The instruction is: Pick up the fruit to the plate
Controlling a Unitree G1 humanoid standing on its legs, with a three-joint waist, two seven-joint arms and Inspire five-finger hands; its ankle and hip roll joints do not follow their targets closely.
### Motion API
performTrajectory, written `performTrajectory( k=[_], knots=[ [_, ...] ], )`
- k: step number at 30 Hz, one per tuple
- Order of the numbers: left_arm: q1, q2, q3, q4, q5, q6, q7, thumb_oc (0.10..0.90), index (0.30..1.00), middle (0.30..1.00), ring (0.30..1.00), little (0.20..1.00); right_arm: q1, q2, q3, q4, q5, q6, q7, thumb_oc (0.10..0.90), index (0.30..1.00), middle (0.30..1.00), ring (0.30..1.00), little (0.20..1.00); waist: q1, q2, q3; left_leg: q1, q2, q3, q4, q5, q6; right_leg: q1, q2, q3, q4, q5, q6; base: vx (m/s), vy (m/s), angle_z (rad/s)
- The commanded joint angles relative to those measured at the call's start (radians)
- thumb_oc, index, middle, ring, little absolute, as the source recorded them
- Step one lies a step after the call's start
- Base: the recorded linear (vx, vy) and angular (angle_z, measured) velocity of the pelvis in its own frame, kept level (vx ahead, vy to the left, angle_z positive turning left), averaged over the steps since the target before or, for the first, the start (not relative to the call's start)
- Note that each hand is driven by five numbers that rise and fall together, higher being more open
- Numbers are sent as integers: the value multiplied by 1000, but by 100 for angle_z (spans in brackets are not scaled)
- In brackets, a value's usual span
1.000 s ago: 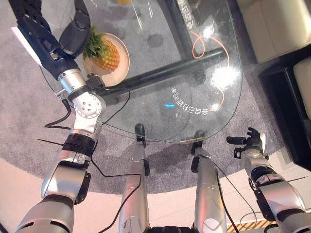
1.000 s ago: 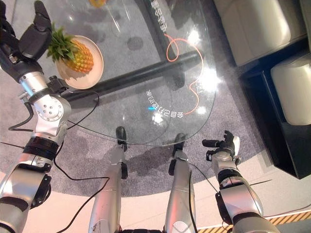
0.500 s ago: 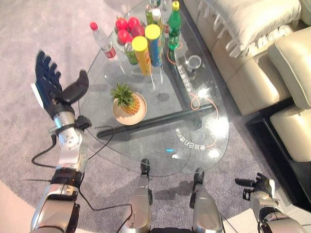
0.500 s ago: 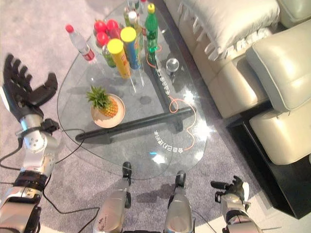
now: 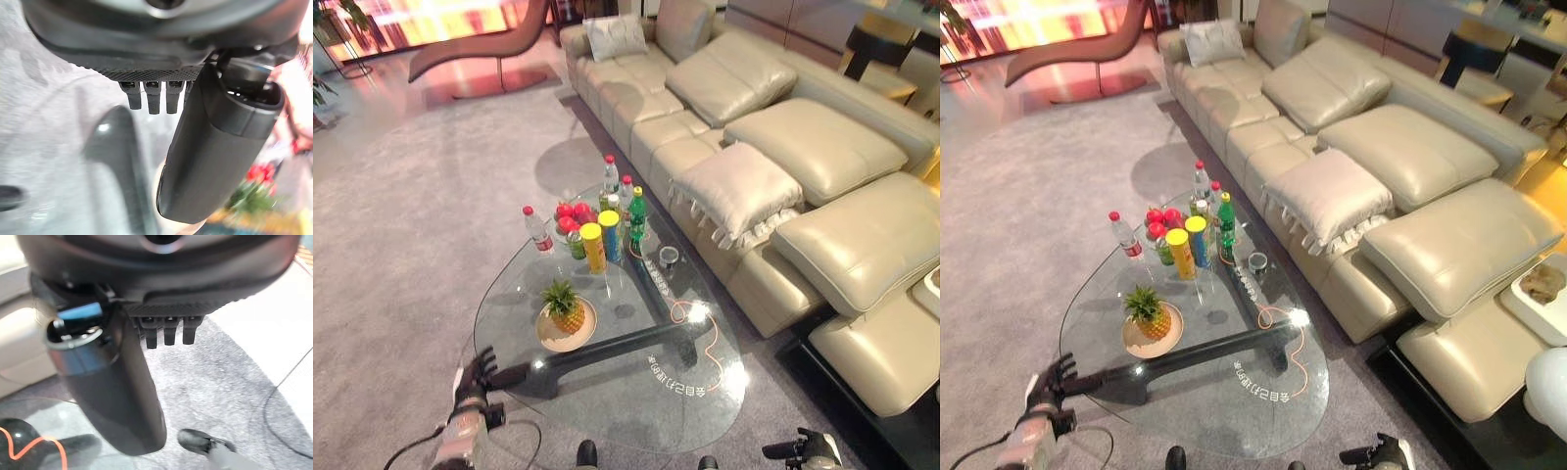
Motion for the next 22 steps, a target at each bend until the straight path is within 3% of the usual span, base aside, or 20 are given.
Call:
performTrajectory(
  k=[1, 10, 15, 22],
  knots=[
    [-78, 0, 2, 83, 105, -9, -56, 800, 900, 900, 900, 900, -24, -47, 33, 53, -47, 10, 37, 800, 900, 900, 900, 900, 11, 42, 12, 68, 20, 24, 7, -56, -8, -22, 13, 17, 100, -35, -10, 43, 20, -8],
    [-33, -76, -100, 169, 211, 179, -210, 800, 900, 900, 900, 900, -56, -23, 93, 64, -124, 38, 88, 800, 900, 900, 900, 900, 10, 44, 3, 94, 27, 39, 7, -68, -4, 6, 6, -5, 86, -36, -7, 12, 12, -6],
    [-39, -88, -115, 174, 196, 218, -293, 800, 900, 900, 900, 900, -64, -12, 119, 62, -166, 44, 88, 800, 900, 900, 900, 900, 11, 39, 2, 91, 30, 41, 7, -67, -12, 10, -4, -11, 53, -9, 6, -7, -2, 0],
    [-50, -95, -114, 184, 182, 227, -306, 800, 900, 900, 900, 900, -91, -1, 148, 54, -170, 61, 90, 800, 900, 900, 900, 900, 22, 34, -1, 89, 35, 45, 7, -68, -20, 15, -14, -30, 19, 18, 16, -38, -5, 0]
  ],
)
